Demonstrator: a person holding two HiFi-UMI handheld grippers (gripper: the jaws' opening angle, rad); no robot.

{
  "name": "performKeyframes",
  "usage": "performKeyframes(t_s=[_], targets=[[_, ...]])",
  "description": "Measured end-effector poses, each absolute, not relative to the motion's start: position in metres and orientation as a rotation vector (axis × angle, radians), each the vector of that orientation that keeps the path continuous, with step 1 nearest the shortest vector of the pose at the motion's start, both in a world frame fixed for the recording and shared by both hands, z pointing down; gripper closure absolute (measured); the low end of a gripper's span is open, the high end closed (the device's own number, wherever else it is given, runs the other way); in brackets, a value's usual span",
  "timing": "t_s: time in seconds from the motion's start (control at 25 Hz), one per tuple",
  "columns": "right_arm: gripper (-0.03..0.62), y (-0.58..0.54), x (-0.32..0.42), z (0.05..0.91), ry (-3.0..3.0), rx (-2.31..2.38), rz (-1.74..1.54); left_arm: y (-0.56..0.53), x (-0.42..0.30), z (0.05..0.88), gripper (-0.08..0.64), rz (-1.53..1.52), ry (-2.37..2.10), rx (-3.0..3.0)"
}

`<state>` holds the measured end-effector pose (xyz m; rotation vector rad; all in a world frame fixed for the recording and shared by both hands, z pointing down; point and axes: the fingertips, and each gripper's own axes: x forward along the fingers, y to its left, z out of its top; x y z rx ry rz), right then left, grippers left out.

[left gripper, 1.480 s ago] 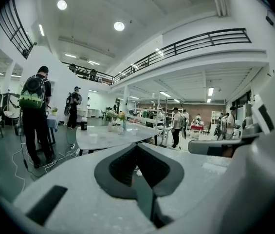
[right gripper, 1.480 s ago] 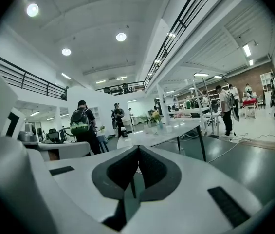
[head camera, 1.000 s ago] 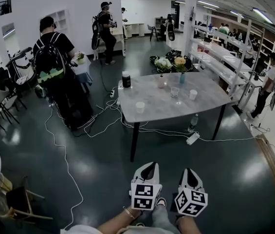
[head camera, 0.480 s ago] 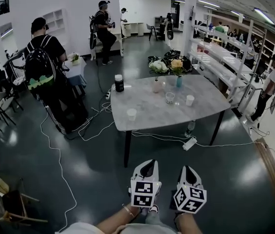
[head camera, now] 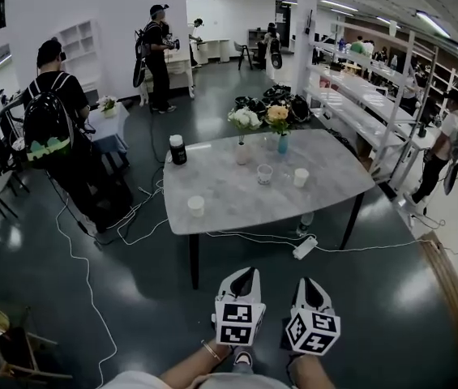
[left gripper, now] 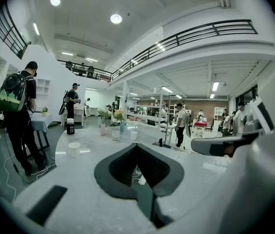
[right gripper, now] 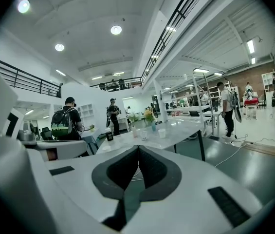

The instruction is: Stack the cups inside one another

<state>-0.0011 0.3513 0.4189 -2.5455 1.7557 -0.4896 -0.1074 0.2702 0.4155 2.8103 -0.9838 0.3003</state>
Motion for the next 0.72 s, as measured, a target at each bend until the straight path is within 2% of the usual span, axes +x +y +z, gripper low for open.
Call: performKeyframes(t_s=[0.72], targets=[[0.584,0.315,0.06,0.427,1.816,-2.522,-0.545,0.232,-0.043,0.419,0.565,0.329,-1.027,2.787]])
